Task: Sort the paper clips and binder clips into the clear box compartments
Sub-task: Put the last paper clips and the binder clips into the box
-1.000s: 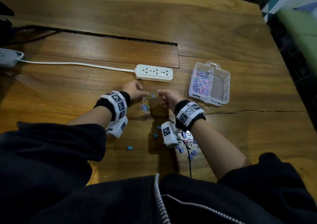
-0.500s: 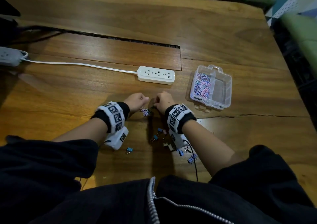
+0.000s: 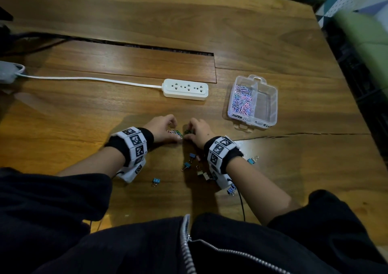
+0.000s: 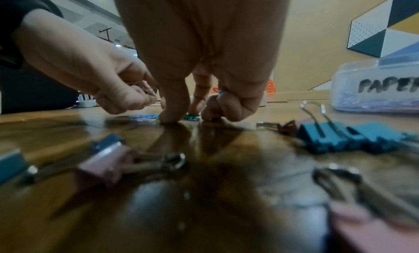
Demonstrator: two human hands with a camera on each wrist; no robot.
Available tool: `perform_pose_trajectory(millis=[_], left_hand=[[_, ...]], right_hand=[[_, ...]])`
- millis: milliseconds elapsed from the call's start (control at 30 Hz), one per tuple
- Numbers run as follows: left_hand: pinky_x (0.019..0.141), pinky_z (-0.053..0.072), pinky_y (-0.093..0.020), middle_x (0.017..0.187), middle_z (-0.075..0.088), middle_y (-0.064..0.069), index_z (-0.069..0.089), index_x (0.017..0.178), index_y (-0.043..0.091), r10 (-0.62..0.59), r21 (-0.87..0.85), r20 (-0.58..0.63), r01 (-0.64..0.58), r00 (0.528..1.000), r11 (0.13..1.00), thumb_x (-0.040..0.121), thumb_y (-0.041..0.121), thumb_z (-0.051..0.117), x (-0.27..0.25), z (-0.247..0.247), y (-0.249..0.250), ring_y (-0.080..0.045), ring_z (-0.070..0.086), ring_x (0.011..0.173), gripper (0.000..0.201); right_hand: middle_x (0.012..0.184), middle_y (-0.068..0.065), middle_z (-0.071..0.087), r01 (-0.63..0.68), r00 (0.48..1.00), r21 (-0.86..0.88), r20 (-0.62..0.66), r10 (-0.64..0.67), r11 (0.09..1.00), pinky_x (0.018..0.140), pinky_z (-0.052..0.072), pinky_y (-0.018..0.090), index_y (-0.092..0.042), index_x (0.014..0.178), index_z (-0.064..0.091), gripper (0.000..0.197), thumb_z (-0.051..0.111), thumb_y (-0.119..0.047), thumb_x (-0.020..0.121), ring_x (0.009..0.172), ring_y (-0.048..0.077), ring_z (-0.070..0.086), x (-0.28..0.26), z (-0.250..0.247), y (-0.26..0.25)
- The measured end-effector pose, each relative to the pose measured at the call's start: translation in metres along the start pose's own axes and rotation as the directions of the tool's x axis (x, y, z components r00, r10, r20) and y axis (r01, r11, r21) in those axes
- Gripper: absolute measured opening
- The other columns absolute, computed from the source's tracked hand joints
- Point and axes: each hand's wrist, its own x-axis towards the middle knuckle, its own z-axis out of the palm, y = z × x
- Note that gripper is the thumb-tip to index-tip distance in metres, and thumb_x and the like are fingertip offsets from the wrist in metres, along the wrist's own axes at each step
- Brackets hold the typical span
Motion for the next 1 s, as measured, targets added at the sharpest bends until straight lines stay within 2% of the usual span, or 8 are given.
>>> perform_pose_trajectory(millis=[167, 333, 467, 600, 700, 767, 900, 1000], left_hand=[[0.078, 0.04, -0.03, 0.098, 0.054, -0.003, 0.059, 0.096, 0.01, 0.052, 0.166, 0.014, -0.053, 0.999, 0.985, 0.081, 0.027, 0.066, -0.001, 0.006, 0.006, -0.021, 0.053, 0.095, 0.023], [0.082, 0.041, -0.034, 0.095, 0.044, -0.006, 0.054, 0.094, 0.006, 0.028, 0.255, 0.092, -0.051, 0.995, 0.966, 0.092, 0.03, 0.049, -0.007, 0.006, 0.008, -0.019, 0.044, 0.085, 0.024], [0.065, 0.04, -0.028, 0.076, 0.046, -0.003, 0.047, 0.076, 0.012, -0.008, -0.224, 0.063, 0.022, 0.998, 0.974, 0.095, 0.02, 0.042, -0.007, 0.0, 0.001, -0.019, 0.044, 0.07, 0.022], [0.038, 0.034, -0.017, 0.066, 0.044, -0.002, 0.04, 0.069, 0.014, -0.141, -0.881, 0.108, 0.16, 0.984, 0.444, 0.093, 0.011, 0.034, -0.007, -0.011, -0.004, -0.012, 0.038, 0.054, 0.024], [0.04, 0.033, -0.017, 0.066, 0.045, -0.001, 0.043, 0.07, 0.015, -0.144, -0.933, 0.134, 0.173, 0.98, 0.314, 0.091, 0.015, 0.033, -0.004, -0.017, -0.005, -0.011, 0.041, 0.051, 0.023], [0.04, 0.03, -0.017, 0.063, 0.039, 0.002, 0.043, 0.069, 0.017, -0.2, -0.89, 0.119, 0.194, 0.973, 0.412, 0.092, 0.02, 0.038, 0.003, -0.018, -0.004, -0.009, 0.036, 0.048, 0.024], [0.047, 0.034, -0.022, 0.062, 0.047, 0.001, 0.048, 0.066, 0.016, -0.346, -0.47, -0.12, 0.253, 0.931, 0.845, 0.085, 0.029, 0.06, 0.017, -0.013, 0.003, -0.012, 0.042, 0.054, 0.026], [0.049, 0.037, -0.022, 0.063, 0.053, 0.0, 0.055, 0.065, 0.011, -0.33, -0.249, -0.188, 0.281, 0.925, 0.927, 0.08, 0.032, 0.068, 0.023, -0.011, 0.006, -0.011, 0.048, 0.057, 0.028]], right_hand=[[0.119, 0.017, 0.047, -0.023, 1.0, -0.017, 0.003, 0.023, 1.0, 0.09, 0.039, 0.034, -0.011, 0.088, 0.047, 0.011, 0.058, -0.014, 0.086, 0.11, 0.03, 0.046, 0.001, -0.001, -0.004], [0.114, 0.015, 0.055, -0.04, 0.999, -0.006, -0.028, 0.04, 0.999, 0.08, 0.042, 0.03, -0.011, 0.087, 0.048, 0.008, 0.052, -0.004, 0.087, 0.096, 0.025, 0.051, -0.001, -0.004, -0.003], [0.104, 0.012, 0.059, -0.095, 0.995, 0.334, -0.007, 0.103, 0.938, 0.076, 0.046, 0.026, -0.002, 0.101, 0.058, 0.016, 0.045, -0.002, 0.091, 0.095, 0.024, 0.055, -0.003, -0.008, 0.004], [0.078, 0.006, 0.048, -0.261, 0.964, 0.841, 0.199, 0.178, 0.474, 0.057, 0.04, 0.02, -0.007, 0.073, 0.053, 0.03, 0.032, 0.003, 0.092, 0.066, 0.015, 0.045, -0.011, -0.019, 0.002], [0.073, 0.008, 0.046, -0.285, 0.952, 0.933, 0.248, 0.179, 0.222, 0.06, 0.038, 0.025, -0.005, 0.069, 0.047, 0.028, 0.03, -0.001, 0.09, 0.062, 0.019, 0.045, -0.016, -0.023, -0.002], [0.069, 0.005, 0.046, -0.276, 0.954, 0.914, 0.223, 0.198, 0.299, 0.057, 0.035, 0.023, -0.009, 0.067, 0.046, 0.027, 0.035, -0.009, 0.091, 0.059, 0.016, 0.043, -0.014, -0.019, -0.007], [0.071, -0.001, 0.052, -0.187, 0.982, 0.531, 0.087, 0.167, 0.827, 0.063, 0.04, 0.023, -0.014, 0.07, 0.053, 0.022, 0.057, -0.025, 0.088, 0.064, 0.012, 0.048, -0.004, -0.001, -0.016], [0.098, 0.007, 0.062, -0.101, 0.995, 0.207, 0.017, 0.1, 0.973, 0.08, 0.042, 0.027, -0.006, 0.097, 0.062, 0.02, 0.065, -0.019, 0.083, 0.094, 0.02, 0.056, -0.005, 0.006, -0.021]])
